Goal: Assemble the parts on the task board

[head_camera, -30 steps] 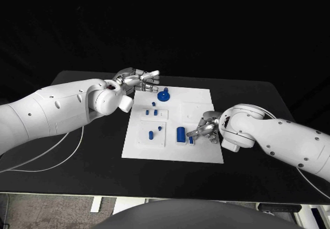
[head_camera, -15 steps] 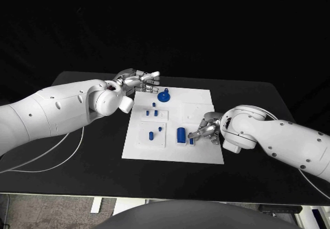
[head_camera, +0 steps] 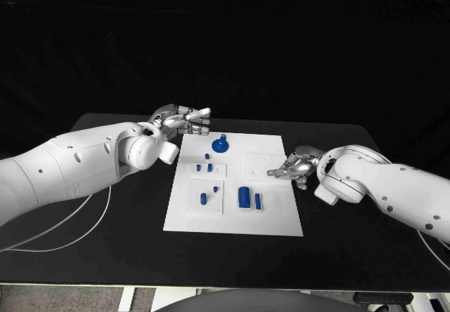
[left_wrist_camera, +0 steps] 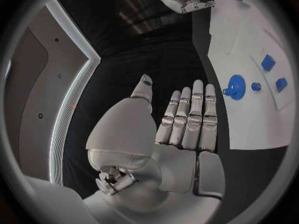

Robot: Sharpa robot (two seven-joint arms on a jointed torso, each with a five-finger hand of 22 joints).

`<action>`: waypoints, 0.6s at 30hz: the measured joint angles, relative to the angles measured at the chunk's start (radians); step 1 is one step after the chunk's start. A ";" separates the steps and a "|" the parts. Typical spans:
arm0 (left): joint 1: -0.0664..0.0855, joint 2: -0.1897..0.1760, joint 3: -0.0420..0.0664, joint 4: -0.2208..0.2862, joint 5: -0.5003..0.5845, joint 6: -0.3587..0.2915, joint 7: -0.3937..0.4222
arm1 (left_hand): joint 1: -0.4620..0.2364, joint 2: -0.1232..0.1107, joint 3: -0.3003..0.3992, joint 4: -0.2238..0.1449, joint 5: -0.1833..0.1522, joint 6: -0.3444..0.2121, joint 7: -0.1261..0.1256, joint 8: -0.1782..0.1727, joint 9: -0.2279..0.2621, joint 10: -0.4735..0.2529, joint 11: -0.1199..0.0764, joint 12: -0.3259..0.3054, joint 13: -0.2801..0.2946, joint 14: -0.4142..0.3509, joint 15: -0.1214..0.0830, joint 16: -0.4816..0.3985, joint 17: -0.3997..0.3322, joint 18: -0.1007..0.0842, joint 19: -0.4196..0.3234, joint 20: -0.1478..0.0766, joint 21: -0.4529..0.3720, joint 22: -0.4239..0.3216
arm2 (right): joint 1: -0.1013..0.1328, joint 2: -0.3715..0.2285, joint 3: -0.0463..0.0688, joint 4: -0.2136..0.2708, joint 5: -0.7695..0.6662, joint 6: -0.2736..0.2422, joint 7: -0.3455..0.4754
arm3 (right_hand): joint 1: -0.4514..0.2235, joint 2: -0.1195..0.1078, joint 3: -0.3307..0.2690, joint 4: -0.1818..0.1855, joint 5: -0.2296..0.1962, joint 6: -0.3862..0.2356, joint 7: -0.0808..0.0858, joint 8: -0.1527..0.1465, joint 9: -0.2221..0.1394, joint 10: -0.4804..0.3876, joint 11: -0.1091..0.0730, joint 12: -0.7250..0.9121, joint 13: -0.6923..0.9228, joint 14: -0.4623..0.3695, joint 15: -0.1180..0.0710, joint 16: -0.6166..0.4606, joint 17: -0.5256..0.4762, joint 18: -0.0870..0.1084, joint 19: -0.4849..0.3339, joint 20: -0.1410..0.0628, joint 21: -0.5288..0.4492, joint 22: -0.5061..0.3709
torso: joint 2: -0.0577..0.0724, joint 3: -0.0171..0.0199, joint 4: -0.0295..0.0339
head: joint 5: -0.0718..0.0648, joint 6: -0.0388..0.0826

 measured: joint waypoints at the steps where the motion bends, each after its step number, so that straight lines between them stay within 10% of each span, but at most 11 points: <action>1: 0.000 0.001 0.000 -0.004 0.003 -0.006 0.006 | 0.001 0.006 -0.003 -0.003 0.000 0.005 -0.002 0.000 0.000 0.005 -0.003 0.000 0.000 0.006 -0.001 0.000 0.000 0.000 0.000 0.000 0.000 0.000 | 0.003 0.000 0.006 -0.019 0.017 -0.012 0.033 | 0.008 0.029 -0.047 -0.026 0.041 0.000 0.000 0.000 0.000 -0.008 0.000 -0.015 -0.010 -0.007 0.002 -0.019 -0.014 0.000 0.000 0.000 -0.030 -0.011 | -0.001 0.0000 -0.0012 | -0.001 0.006; 4: 0.000 0.009 0.000 -0.019 0.014 -0.026 0.027 | 0.004 0.023 -0.014 -0.018 0.005 0.015 -0.005 0.000 0.000 0.022 -0.009 0.000 0.000 0.010 -0.003 0.000 0.000 0.000 0.004 -0.004 0.007 0.000 | 0.013 0.007 0.028 -0.097 0.097 -0.051 0.156 | 0.034 0.099 -0.131 -0.101 0.084 -0.014 0.004 0.000 -0.001 -0.064 0.005 -0.164 -0.120 -0.035 0.006 -0.146 -0.108 0.015 -0.004 0.004 -0.195 -0.097 | -0.008 -0.0005 -0.0054 | -0.003 0.025; 12: 0.000 0.024 0.000 -0.066 0.041 -0.060 0.067 | 0.005 0.034 -0.028 -0.037 0.008 0.015 -0.005 0.000 0.000 0.022 -0.005 0.000 0.000 -0.023 0.008 0.000 -0.007 0.000 0.004 -0.004 0.007 0.000 | 0.033 0.094 0.077 -0.359 0.361 -0.123 0.454 | 0.090 0.160 -0.142 -0.235 0.155 -0.116 0.048 0.006 -0.009 -0.179 0.054 -0.581 -0.586 -0.137 0.066 -0.565 -0.347 0.016 -0.122 0.070 -0.454 -0.468 | -0.030 -0.0034 -0.0155 | 0.007 0.083; 16: -0.001 0.027 0.000 -0.091 0.054 -0.071 0.080 | 0.005 0.034 -0.025 -0.040 0.008 -0.005 -0.005 0.000 0.000 -0.034 0.001 0.000 0.000 -0.072 0.019 -0.004 -0.009 0.000 -0.004 0.009 0.007 0.000 | 0.033 0.149 0.102 -0.465 0.486 -0.130 0.570 | 0.090 0.160 -0.116 -0.267 0.155 -0.193 0.068 0.003 -0.012 -0.292 0.150 -0.860 -0.956 -0.323 0.183 -0.870 -0.602 0.000 -0.450 0.188 -0.454 -0.755 | -0.040 -0.0011 -0.0224 | 0.017 0.121; 18: -0.002 0.037 0.000 -0.111 0.060 -0.074 0.084 | 0.005 0.034 -0.020 -0.037 0.008 -0.017 -0.010 0.000 0.000 -0.059 0.001 0.000 0.000 -0.110 0.022 -0.004 -0.013 0.013 -0.015 0.019 0.007 -0.001 | 0.033 0.167 0.110 -0.496 0.530 -0.129 0.612 | 0.084 0.166 -0.118 -0.293 0.148 -0.206 0.064 0.003 -0.012 -0.321 0.167 -0.882 -1.097 -0.361 0.211 -0.914 -0.808 0.031 -0.515 0.244 -0.454 -0.947 | -0.046 0.0007 -0.0248 | 0.020 0.136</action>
